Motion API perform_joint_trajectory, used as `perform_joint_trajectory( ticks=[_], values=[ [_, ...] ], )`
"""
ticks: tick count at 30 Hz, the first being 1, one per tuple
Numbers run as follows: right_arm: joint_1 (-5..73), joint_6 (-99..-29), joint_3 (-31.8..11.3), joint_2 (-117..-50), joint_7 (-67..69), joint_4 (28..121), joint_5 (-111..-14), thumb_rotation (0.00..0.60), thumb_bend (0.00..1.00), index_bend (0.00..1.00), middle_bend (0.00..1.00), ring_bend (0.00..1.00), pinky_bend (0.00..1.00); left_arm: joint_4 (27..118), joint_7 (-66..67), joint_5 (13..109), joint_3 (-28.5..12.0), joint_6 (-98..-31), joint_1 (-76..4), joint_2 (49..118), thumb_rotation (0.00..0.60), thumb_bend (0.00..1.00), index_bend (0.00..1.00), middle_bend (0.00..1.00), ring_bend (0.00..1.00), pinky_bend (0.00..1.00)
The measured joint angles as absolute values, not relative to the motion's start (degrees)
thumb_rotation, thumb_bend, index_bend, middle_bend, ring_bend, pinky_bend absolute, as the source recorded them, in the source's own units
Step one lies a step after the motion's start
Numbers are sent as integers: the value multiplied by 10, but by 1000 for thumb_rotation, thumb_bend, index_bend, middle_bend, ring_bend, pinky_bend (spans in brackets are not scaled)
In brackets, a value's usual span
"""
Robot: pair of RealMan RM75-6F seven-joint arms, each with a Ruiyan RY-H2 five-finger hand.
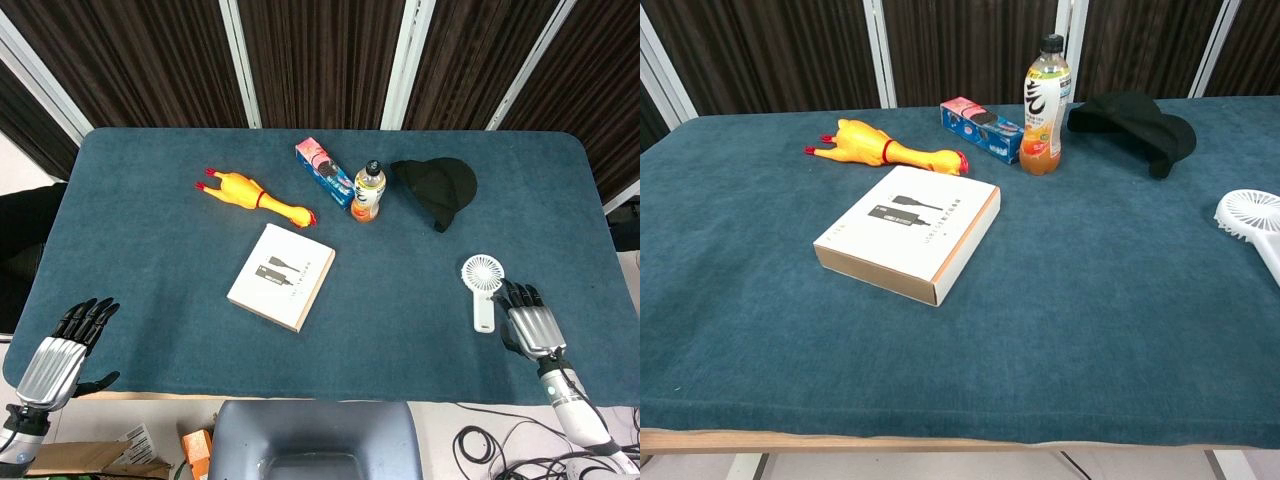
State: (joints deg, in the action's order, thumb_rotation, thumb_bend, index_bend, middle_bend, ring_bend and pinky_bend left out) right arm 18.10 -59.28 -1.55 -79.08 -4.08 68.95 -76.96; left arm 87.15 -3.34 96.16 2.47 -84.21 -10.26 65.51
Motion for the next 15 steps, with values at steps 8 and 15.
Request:
perform_joint_trajectory(
  ticks=[8,15],
  values=[
    [181,-593,-15,-792,-43,690,-770,600,551,238,0,0,0,871,-35,963,26,-844,-101,654,600,30,0,68,20,112],
    [182,-590,-15,-793,-42,688,-769,600,551,238,0,0,0,872,-34,965,26,-847,-101,654,600,30,0,68,21,112]
  ],
)
